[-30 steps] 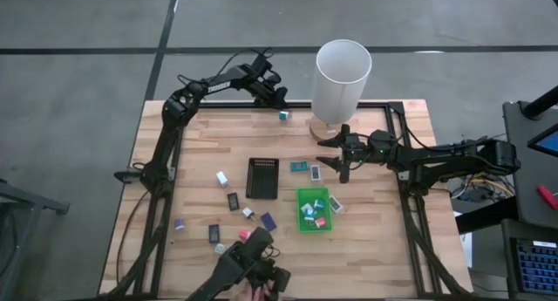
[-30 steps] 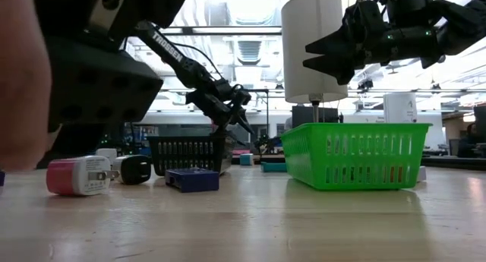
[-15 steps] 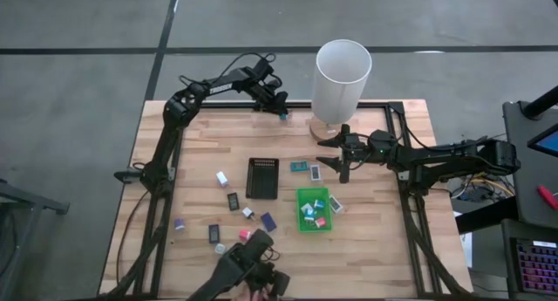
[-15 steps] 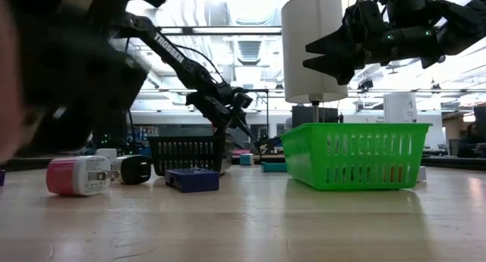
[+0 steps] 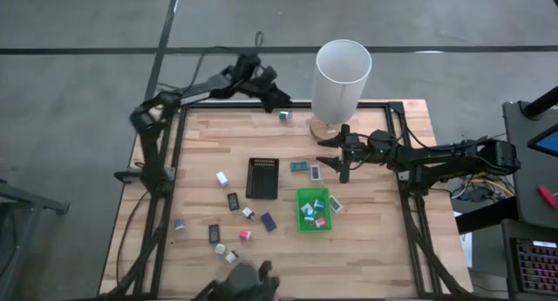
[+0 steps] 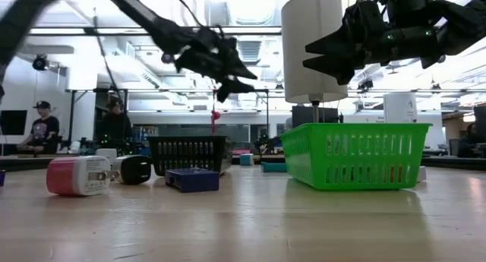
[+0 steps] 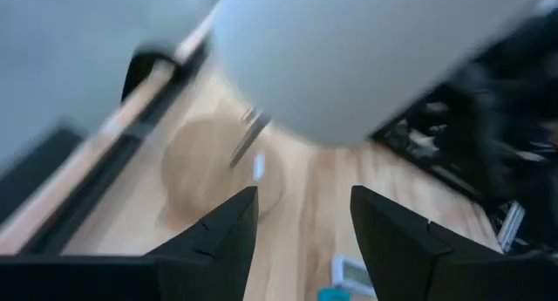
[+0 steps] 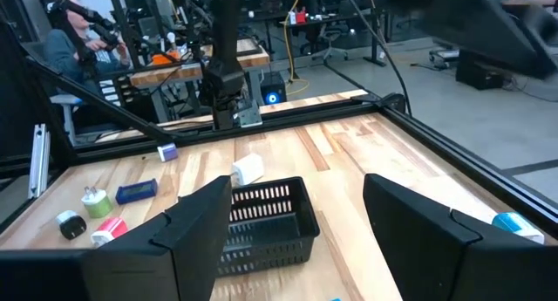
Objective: Pick & Place Office items
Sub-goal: Adjust the white lamp
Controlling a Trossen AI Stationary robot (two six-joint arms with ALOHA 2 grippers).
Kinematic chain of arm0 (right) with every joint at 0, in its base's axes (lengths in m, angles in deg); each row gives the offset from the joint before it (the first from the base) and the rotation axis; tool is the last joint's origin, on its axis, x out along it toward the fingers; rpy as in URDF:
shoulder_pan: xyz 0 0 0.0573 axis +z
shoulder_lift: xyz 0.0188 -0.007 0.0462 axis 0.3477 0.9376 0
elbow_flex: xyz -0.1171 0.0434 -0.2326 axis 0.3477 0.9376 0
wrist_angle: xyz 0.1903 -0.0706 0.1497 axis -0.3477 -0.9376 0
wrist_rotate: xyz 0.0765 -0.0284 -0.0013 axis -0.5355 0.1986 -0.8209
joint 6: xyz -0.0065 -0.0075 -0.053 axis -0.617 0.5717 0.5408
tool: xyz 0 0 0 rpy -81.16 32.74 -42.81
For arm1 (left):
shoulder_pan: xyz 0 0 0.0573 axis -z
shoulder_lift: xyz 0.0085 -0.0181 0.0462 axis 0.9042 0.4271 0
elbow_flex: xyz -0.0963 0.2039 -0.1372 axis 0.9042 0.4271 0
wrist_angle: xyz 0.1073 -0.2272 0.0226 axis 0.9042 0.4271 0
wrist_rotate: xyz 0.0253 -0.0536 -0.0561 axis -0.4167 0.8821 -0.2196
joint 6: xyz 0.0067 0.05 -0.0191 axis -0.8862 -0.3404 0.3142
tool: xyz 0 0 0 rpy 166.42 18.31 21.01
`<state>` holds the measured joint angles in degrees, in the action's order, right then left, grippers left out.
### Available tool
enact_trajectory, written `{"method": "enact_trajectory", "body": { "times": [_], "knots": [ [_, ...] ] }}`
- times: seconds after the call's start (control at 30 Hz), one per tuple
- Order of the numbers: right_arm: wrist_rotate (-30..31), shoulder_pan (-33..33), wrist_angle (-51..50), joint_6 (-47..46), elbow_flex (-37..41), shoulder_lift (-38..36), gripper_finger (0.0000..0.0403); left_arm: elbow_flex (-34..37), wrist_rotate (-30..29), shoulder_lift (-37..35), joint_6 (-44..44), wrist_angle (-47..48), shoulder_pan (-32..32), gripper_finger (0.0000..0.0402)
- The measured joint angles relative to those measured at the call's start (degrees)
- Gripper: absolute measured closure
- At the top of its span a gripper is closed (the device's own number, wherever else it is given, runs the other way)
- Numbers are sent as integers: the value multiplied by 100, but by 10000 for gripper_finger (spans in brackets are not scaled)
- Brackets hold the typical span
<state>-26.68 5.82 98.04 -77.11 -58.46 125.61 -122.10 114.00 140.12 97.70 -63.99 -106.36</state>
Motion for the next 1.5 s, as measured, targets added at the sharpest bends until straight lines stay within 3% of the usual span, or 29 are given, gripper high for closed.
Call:
{"method": "enact_trajectory", "body": {
  "times": [0.3,0.43,0.57,0.9,0.97,1.07,1.5],
  "knots": [
    [0,-1,-2,0,0,0,135,3740,-1208,-2532,301,-3508,233,211],
    [2,-2,-2,0,-1,0,139,4875,-1396,-3554,299,-4300,319,211],
    [0,-2,0,0,0,0,145,5570,-1476,-4367,301,-4238,304,211],
    [2,-2,-2,0,-2,-2,140,6281,-1346,-5648,138,-4229,358,211],
    [1,-2,-1,0,-1,0,138,6286,-1054,-5754,-91,-4152,356,211],
    [0,-2,-2,0,-1,0,135,6249,-562,-5765,-245,-4060,358,211],
    [2,-1,-2,0,-2,0,147,6069,-701,-5544,-113,-4028,358,211]
  ]
}}
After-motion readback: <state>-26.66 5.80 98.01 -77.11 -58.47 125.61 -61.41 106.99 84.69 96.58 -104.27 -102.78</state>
